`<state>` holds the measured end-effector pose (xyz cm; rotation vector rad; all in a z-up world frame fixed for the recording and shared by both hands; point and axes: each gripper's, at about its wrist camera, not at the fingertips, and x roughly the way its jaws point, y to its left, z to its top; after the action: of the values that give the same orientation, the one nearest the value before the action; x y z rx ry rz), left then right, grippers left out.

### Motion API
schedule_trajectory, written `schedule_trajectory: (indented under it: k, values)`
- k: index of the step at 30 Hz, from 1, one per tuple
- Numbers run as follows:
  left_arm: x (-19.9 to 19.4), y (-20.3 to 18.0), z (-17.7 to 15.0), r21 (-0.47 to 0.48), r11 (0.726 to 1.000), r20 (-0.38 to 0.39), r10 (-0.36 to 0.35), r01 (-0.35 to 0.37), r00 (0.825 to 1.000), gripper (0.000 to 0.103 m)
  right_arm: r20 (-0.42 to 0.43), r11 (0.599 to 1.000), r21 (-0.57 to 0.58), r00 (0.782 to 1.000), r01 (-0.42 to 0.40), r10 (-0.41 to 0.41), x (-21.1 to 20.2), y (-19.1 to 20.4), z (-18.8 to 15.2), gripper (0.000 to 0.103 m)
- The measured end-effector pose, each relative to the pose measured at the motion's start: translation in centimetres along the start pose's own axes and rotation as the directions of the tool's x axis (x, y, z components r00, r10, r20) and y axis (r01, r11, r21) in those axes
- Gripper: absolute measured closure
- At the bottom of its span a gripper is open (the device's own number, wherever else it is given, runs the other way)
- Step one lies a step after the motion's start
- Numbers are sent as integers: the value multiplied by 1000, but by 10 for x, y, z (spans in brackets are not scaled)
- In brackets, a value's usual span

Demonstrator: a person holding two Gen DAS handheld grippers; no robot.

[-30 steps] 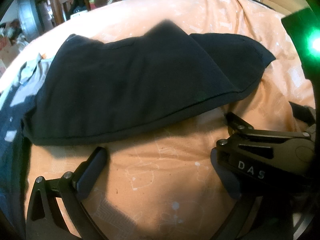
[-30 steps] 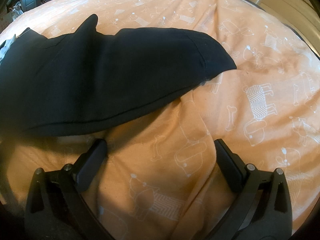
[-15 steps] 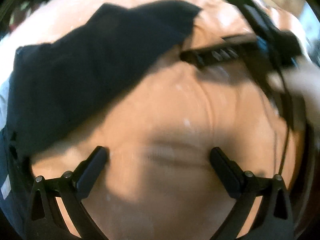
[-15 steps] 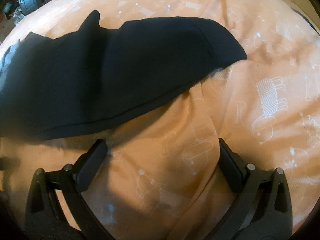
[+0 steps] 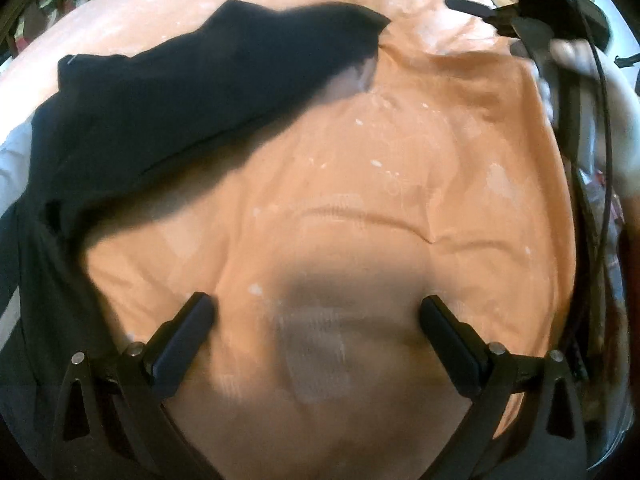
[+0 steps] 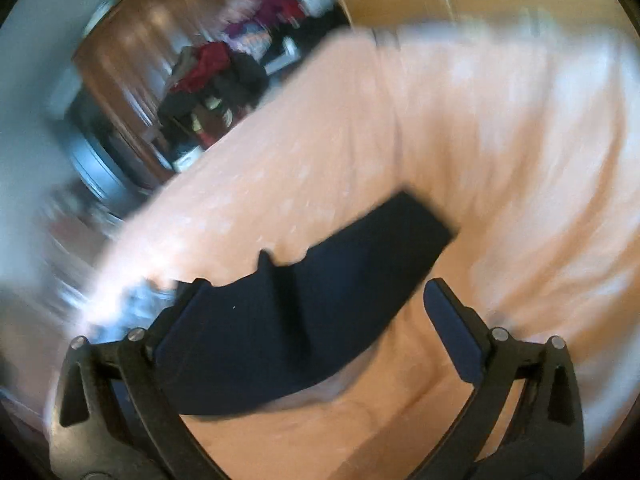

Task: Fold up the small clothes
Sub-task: 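Grasp the navy jacket edge with the right gripper and lift it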

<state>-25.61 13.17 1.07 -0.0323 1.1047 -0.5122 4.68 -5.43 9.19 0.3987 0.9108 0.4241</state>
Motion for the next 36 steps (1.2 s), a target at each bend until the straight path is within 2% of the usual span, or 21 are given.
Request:
schedule_trajectory:
  k: [1,3,4,5,6,7,11,13,16,19,20,22,23,24,25,28,29,30,31,32,36]
  values:
    - [1,1,-1,-2,1000,4,-7,7,1000,0,-41,997,72,999,-3,6,13,-14,1,4]
    - [-3,7,-7,-12,1000,13,-28,28,1000,0,-33,983,182,999,-10,16,21,-34,3,13]
    - [-3,8,-9,-10,999,20,-34,35,999,0,-6,965,261,999,-35,38,23,-46,3,13]
    - [0,10,-1,-6,999,25,-34,34,999,0,47,947,301,994,-112,102,0,-43,6,13]
    - [-4,11,-3,-3,999,31,-34,34,999,0,68,927,343,988,-155,140,-3,-46,6,13]
    - [-7,11,-4,1,1000,37,-31,31,999,0,46,914,371,987,-161,155,4,-49,6,13]
    - [-15,12,-11,10,1000,38,-19,19,999,0,-75,915,394,989,-85,124,43,-52,1,18]
    - [-15,13,-11,4,1000,42,-28,28,999,0,-77,923,380,992,-60,96,54,-55,2,21]
    - [-12,13,-7,-2,999,51,-37,37,998,0,-27,925,371,995,-80,97,60,-62,8,26]
    - [-15,15,-9,-9,999,65,-49,49,997,0,-40,941,334,997,-46,64,68,-62,15,28]
    - [-17,17,-10,-12,998,68,-53,54,996,1,-46,945,324,997,-38,56,71,-62,16,33]
    - [-23,20,-12,-25,998,81,-48,50,996,6,-53,959,283,998,-30,47,76,-59,17,54]
    - [-27,22,-12,-33,998,89,-46,49,995,9,-43,959,280,997,-48,63,72,-59,17,80]
    - [-33,25,-13,-48,997,102,-47,52,994,19,-28,956,283,995,-80,92,68,-59,16,94]
    - [-40,29,-13,-63,996,113,-51,58,992,32,-20,959,273,996,-77,85,61,-58,15,94]
    - [-71,45,-14,-107,992,170,-45,64,984,37,-8,959,283,1000,-24,28,51,-61,13,93]
    - [-86,50,-15,-114,992,196,-35,58,980,37,-13,953,303,1000,-23,28,51,-65,11,81]
    - [-98,55,-16,-120,991,216,-27,53,976,37,-25,950,313,999,-11,20,52,-67,9,57]
    - [-110,60,-17,-124,991,235,-17,48,972,37,-29,949,315,999,-6,16,55,-66,10,46]
    - [-126,69,-17,-135,990,261,0,36,965,37,-33,949,315,999,-13,24,58,-65,11,41]
    - [-168,107,-19,-231,972,331,42,38,943,30,-41,950,312,999,-10,24,70,-65,17,41]
